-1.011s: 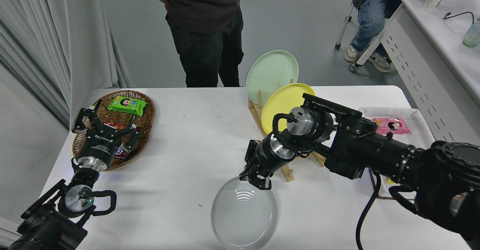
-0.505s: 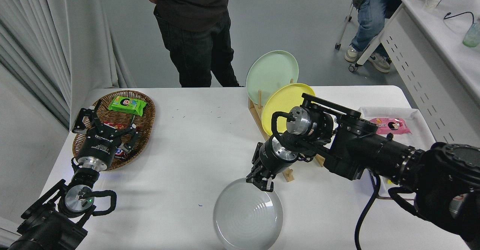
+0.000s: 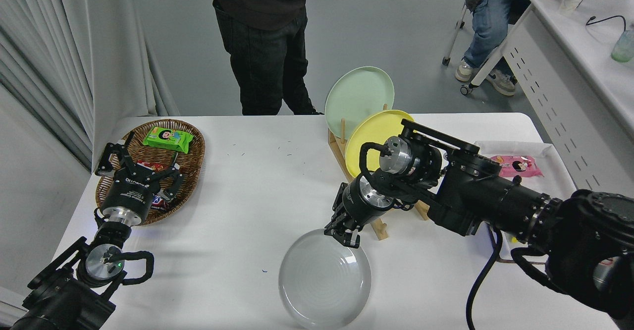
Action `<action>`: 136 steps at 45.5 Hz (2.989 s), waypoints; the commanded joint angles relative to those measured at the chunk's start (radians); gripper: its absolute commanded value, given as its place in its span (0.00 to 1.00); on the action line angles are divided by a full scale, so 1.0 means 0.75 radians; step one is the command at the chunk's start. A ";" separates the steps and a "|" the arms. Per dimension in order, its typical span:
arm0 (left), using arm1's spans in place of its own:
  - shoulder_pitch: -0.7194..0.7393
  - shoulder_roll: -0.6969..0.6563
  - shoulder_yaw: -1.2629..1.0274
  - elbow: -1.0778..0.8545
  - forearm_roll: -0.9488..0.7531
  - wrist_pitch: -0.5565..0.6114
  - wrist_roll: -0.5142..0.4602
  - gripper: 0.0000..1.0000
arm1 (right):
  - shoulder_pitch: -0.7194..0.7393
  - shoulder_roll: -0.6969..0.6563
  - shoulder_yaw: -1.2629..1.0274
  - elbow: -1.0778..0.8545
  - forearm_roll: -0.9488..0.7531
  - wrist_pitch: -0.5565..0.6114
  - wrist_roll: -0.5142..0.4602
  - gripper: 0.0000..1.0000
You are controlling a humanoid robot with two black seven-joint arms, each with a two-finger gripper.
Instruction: Place the plate on the table
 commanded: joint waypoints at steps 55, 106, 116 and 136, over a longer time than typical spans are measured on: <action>0.000 0.000 0.000 0.000 0.000 0.000 -0.002 0.98 | -0.037 0.000 0.119 -0.013 -0.162 -0.165 0.000 0.00; 0.000 0.000 0.000 0.000 0.000 0.000 0.000 0.98 | -0.065 0.000 0.180 -0.013 -0.207 -0.116 0.000 0.14; 0.000 0.000 0.000 0.000 0.000 0.000 0.000 0.98 | -0.068 0.000 0.180 -0.013 -0.209 -0.114 0.000 0.17; 0.000 0.000 0.000 0.000 0.000 0.000 0.000 0.98 | -0.061 0.000 0.193 0.001 -0.209 0.098 0.000 0.36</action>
